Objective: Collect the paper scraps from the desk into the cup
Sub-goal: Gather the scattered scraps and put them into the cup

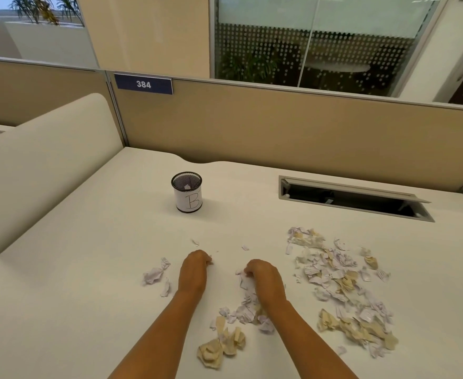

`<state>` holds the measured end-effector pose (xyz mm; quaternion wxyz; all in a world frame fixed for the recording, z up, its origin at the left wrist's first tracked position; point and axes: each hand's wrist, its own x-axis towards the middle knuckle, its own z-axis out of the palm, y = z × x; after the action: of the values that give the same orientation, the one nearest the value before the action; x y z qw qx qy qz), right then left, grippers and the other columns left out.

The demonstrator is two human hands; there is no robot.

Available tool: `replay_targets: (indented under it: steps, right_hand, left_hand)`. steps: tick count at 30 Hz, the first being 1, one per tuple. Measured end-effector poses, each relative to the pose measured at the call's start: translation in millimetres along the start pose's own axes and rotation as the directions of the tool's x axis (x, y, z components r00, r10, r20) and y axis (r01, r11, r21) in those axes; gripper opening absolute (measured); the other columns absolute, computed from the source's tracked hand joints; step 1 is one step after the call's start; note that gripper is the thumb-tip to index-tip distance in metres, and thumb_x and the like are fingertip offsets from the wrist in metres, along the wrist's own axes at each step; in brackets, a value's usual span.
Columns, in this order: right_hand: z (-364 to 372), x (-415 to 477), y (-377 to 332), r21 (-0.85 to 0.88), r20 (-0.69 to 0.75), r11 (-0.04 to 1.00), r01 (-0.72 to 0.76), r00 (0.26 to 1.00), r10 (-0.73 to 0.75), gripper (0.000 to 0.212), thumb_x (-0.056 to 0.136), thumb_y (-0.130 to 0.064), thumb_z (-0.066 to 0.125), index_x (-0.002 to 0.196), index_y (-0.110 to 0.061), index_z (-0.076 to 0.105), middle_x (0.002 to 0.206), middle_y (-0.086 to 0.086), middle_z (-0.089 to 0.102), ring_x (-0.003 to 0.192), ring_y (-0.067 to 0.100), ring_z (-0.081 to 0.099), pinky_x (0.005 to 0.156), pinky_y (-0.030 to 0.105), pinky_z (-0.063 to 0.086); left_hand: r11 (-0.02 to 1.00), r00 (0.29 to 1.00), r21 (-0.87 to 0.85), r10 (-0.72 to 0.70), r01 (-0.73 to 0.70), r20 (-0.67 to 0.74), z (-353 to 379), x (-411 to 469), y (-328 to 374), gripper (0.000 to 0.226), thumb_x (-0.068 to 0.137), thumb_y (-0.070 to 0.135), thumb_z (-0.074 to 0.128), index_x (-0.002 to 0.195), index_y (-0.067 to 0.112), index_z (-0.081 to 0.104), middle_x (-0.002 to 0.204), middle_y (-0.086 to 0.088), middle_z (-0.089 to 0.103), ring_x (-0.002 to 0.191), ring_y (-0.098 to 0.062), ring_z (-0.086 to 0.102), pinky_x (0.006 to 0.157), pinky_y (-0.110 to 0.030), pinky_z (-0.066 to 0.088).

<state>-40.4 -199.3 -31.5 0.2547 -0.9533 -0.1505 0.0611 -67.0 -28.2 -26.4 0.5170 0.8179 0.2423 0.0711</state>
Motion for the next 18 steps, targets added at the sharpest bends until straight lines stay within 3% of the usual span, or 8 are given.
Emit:
replay_targets:
  steps: [3, 6, 8, 11, 14, 16, 18]
  right_hand:
    - [-4.8, 8.3, -2.5, 0.210, -0.150, 0.973, -0.099, 0.980, 0.133, 0.024, 0.087, 0.005, 0.052, 0.100, -0.001, 0.072, 0.107, 0.012, 0.071, 0.101, 0.019, 0.065, 0.088, 0.017, 0.046]
    - [-13.2, 19.1, -6.2, 0.357, -0.247, 0.925, -0.131, 0.942, 0.229, 0.021, 0.087, 0.005, 0.057, 0.101, 0.001, 0.072, 0.109, 0.014, 0.071, 0.103, 0.022, 0.066, 0.093, 0.021, 0.048]
    - [-14.7, 27.0, -6.0, 0.386, -0.262, 0.910, -0.149, 0.928, 0.263, 0.022, 0.089, 0.004, 0.056, 0.105, 0.001, 0.070, 0.112, 0.015, 0.069, 0.105, 0.023, 0.064, 0.093, 0.021, 0.046]
    - [-11.0, 33.1, -6.9, 0.360, -0.243, 0.915, -0.182, 0.929, 0.280, 0.029, 0.094, 0.003, 0.047, 0.117, -0.001, 0.063, 0.124, 0.015, 0.063, 0.115, 0.025, 0.059, 0.098, 0.024, 0.042]
    - [-3.0, 35.8, -6.5, 0.255, -0.194, 0.953, -0.163, 0.957, 0.216, 0.038, 0.098, -0.001, 0.037, 0.133, -0.004, 0.049, 0.141, 0.012, 0.049, 0.130, 0.023, 0.046, 0.109, 0.025, 0.032]
    - [2.9, 36.3, -6.9, 0.162, -0.130, 0.981, -0.109, 0.983, 0.131, 0.042, 0.100, -0.005, 0.033, 0.141, -0.010, 0.041, 0.149, 0.009, 0.037, 0.138, 0.021, 0.034, 0.114, 0.026, 0.025]
    - [8.1, 34.2, -7.9, 0.072, -0.066, 0.997, -0.033, 0.997, 0.038, 0.043, 0.102, -0.012, 0.032, 0.143, -0.017, 0.037, 0.153, 0.009, 0.029, 0.142, 0.021, 0.025, 0.116, 0.026, 0.021]
  left_hand:
    - [0.998, 0.998, -0.057, -0.013, 0.009, -0.064, -6.0, 7.7, 0.5, 0.027, 0.089, 0.000, 0.041, 0.087, -0.004, 0.068, 0.100, -0.015, 0.067, 0.093, -0.027, 0.061, 0.086, -0.032, 0.049]
    - [0.994, 0.996, -0.110, -0.012, 0.002, -0.090, -14.5, 18.8, 0.9, 0.024, 0.092, 0.003, 0.042, 0.088, 0.002, 0.066, 0.097, -0.005, 0.062, 0.087, -0.018, 0.056, 0.065, -0.006, 0.041]
    - [0.998, 0.994, -0.015, 0.054, -0.056, -0.094, -20.1, 28.2, -0.7, 0.026, 0.093, 0.002, 0.041, 0.098, 0.004, 0.066, 0.098, 0.002, 0.057, 0.091, -0.013, 0.050, 0.064, -0.009, 0.036]
    - [0.992, 0.990, 0.070, 0.113, -0.107, -0.088, -25.9, 41.5, -7.9, 0.027, 0.091, -0.005, 0.041, 0.095, -0.003, 0.067, 0.097, -0.002, 0.062, 0.090, -0.014, 0.053, 0.074, -0.016, 0.035]
    - [0.969, 0.981, 0.165, 0.191, -0.184, -0.031, -28.3, 49.1, -12.5, 0.022, 0.090, -0.002, 0.043, 0.089, -0.001, 0.065, 0.097, -0.005, 0.062, 0.092, -0.018, 0.054, 0.071, -0.017, 0.038]
    - [0.893, 0.951, 0.329, 0.300, -0.307, 0.074, -25.2, 53.1, -17.1, 0.022, 0.093, 0.006, 0.045, 0.103, 0.001, 0.063, 0.112, -0.009, 0.061, 0.107, -0.023, 0.054, 0.084, -0.025, 0.042]
    - [0.847, 0.939, 0.407, 0.299, -0.342, 0.167, -20.7, 53.1, -19.1, 0.033, 0.097, 0.017, 0.045, 0.126, 0.006, 0.054, 0.137, -0.008, 0.049, 0.130, -0.024, 0.041, 0.104, -0.030, 0.036]
